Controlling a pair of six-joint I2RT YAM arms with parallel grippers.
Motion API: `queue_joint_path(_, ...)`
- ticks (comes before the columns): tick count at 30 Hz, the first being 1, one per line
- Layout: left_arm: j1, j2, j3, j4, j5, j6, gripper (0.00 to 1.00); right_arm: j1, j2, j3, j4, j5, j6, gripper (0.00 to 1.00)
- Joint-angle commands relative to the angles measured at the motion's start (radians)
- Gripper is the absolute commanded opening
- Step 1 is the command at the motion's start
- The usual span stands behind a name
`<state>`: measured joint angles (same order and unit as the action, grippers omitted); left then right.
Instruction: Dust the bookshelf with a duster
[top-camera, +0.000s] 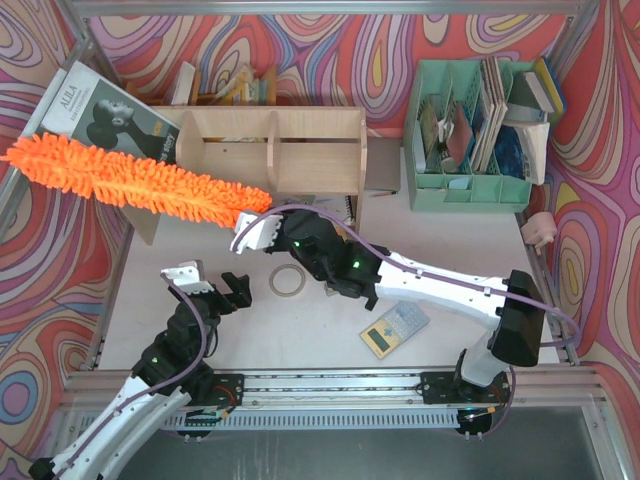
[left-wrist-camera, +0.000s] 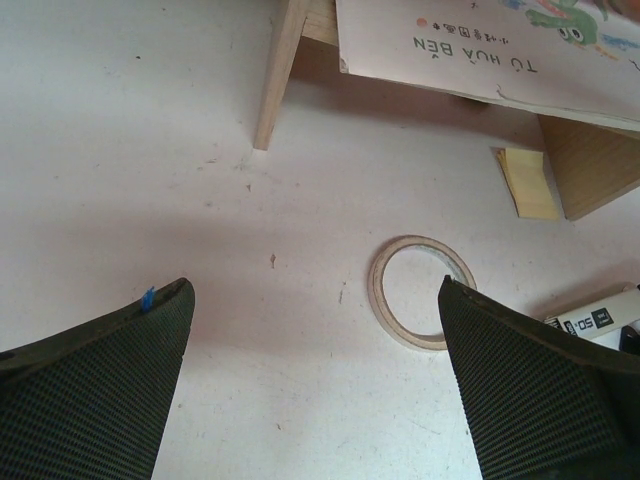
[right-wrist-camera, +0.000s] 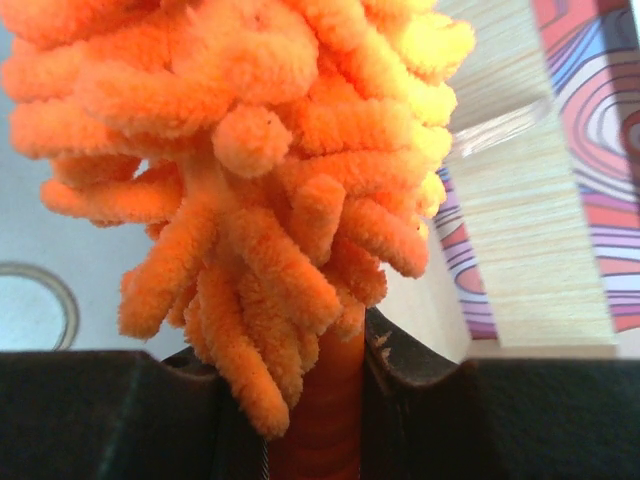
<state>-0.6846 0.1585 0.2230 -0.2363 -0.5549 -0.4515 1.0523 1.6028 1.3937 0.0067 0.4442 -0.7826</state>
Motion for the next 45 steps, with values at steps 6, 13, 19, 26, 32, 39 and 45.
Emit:
queue_joint_path(6,0.003,0.01,-0.012,0.02,-0.024,0.008,0.98,-0.024,0.073,0.095,0.085,-0.012,-0.12,0.0)
queue_joint_path(13,0.003,0.018,-0.01,0.022,-0.023,0.006,0.98,-0.048,0.064,0.036,0.081,0.03,-0.13,0.0)
queue_joint_path(19,0.003,0.018,-0.01,0.022,-0.026,0.004,0.98,-0.053,0.024,-0.033,0.058,0.071,-0.113,0.0)
queue_joint_path(26,0.003,0.021,-0.01,0.022,-0.027,0.002,0.98,-0.053,-0.03,-0.098,0.0,0.106,-0.046,0.0)
queue_joint_path(32,0.003,0.027,-0.011,0.027,-0.025,0.002,0.98,-0.05,-0.061,-0.105,-0.018,0.099,-0.013,0.0)
queue_joint_path(39,0.003,0.036,-0.007,0.025,-0.026,0.002,0.98,-0.038,-0.021,0.017,0.007,0.04,-0.051,0.0)
queue_joint_path(45,0.003,0.032,-0.007,0.022,-0.03,0.001,0.98,-0.038,0.03,0.105,0.042,0.013,-0.101,0.0)
